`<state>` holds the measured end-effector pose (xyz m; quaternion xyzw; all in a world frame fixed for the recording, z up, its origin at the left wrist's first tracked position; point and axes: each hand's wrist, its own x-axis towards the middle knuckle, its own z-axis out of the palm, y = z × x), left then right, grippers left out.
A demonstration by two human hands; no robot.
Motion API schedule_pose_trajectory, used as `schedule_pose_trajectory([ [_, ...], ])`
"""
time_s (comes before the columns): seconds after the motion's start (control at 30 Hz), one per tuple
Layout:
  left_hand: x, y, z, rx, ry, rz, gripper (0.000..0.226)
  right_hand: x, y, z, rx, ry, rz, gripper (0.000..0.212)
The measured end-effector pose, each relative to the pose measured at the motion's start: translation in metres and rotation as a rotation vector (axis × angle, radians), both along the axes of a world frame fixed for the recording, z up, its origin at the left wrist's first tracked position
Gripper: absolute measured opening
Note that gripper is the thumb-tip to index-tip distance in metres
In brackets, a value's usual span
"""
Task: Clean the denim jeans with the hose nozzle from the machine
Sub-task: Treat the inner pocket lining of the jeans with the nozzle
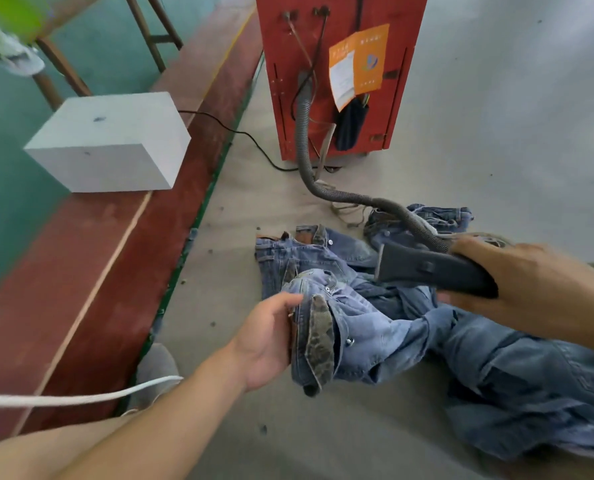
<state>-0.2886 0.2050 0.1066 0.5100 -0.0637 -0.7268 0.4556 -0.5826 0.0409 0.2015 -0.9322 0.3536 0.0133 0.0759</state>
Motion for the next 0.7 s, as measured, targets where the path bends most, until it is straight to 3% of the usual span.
schedule_pose_trajectory([
  [0.1,0.006,-0.011,0.005,-0.033,-0.007,-0.045,0.053,-0.002,0.004,-0.009,-0.001,0.113,0.040,0.071],
  [0.2,0.006,-0.016,0.006,-0.116,-0.032,-0.066,0.051,0.002,0.015,-0.012,0.004,0.139,0.090,0.062],
  [0.27,0.000,-0.017,0.004,-0.104,-0.204,-0.069,0.046,0.005,0.022,-0.012,0.005,0.126,0.097,0.057],
  [0.33,-0.006,-0.018,0.001,-0.056,-0.507,-0.077,0.034,0.006,0.023,-0.011,-0.008,0.112,0.109,0.057],
  [0.4,-0.006,-0.019,-0.001,-0.027,-0.611,-0.094,0.024,0.006,0.022,-0.010,-0.019,0.096,0.113,0.055],
  [0.47,0.000,-0.019,0.000,-0.039,-0.503,-0.111,0.022,0.006,0.022,-0.007,-0.037,0.088,0.106,0.055],
  [0.6,0.011,-0.012,0.007,-0.147,-0.067,-0.092,0.034,0.003,0.024,-0.003,-0.006,0.107,0.123,0.058],
  [0.7,0.006,-0.011,0.009,-0.177,0.044,-0.035,0.041,0.000,0.030,0.002,0.050,0.132,0.181,0.052],
])
